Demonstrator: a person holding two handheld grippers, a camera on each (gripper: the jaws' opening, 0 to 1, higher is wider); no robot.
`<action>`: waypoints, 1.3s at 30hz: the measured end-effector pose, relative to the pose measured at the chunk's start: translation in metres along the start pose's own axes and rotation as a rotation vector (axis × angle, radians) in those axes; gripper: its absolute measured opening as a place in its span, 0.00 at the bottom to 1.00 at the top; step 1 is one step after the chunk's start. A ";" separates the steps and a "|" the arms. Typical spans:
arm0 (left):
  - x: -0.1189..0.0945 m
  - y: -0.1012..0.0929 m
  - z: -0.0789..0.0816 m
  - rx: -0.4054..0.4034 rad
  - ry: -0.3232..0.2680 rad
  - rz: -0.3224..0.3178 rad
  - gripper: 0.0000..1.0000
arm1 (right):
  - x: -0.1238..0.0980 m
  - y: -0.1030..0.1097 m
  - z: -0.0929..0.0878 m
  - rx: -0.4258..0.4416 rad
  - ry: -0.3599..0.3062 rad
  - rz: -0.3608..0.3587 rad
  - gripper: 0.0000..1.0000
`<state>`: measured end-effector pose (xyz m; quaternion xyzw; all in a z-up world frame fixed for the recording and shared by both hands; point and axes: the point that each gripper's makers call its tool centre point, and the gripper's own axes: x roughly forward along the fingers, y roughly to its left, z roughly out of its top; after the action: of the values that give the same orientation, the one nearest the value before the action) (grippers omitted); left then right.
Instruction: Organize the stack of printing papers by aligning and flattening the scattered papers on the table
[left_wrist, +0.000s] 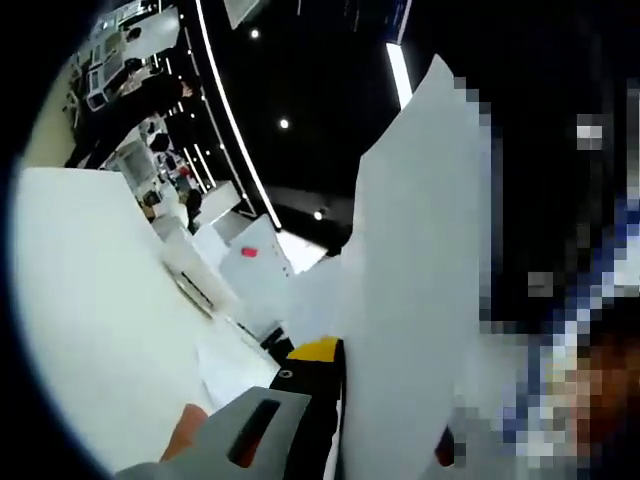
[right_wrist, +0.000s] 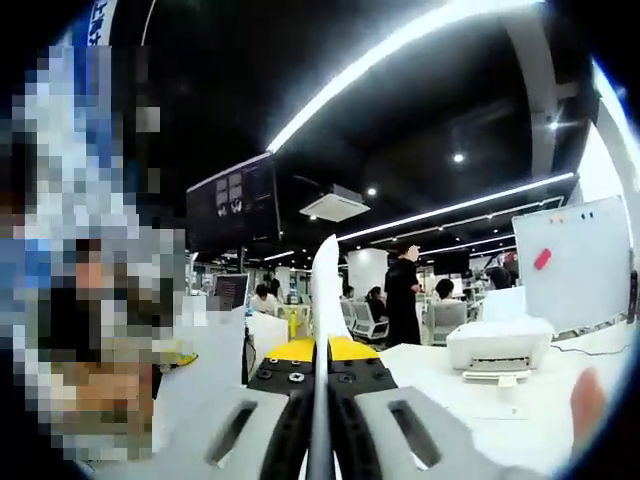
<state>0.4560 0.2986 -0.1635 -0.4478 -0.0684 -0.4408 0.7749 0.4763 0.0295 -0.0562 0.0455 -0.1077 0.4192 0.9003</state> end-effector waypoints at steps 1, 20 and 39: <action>0.000 0.001 -0.001 -0.004 0.000 0.002 0.06 | -0.001 0.004 0.003 0.003 -0.004 0.012 0.00; 0.013 0.018 -0.016 -0.060 0.029 0.022 0.06 | -0.011 0.038 0.032 0.013 -0.043 0.086 0.00; 0.021 0.038 -0.041 -0.224 -0.024 0.036 0.06 | -0.003 0.073 0.004 0.173 -0.053 0.217 0.00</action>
<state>0.4854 0.2620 -0.2014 -0.5378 -0.0199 -0.4261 0.7271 0.4176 0.0738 -0.0536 0.1222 -0.0993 0.5204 0.8393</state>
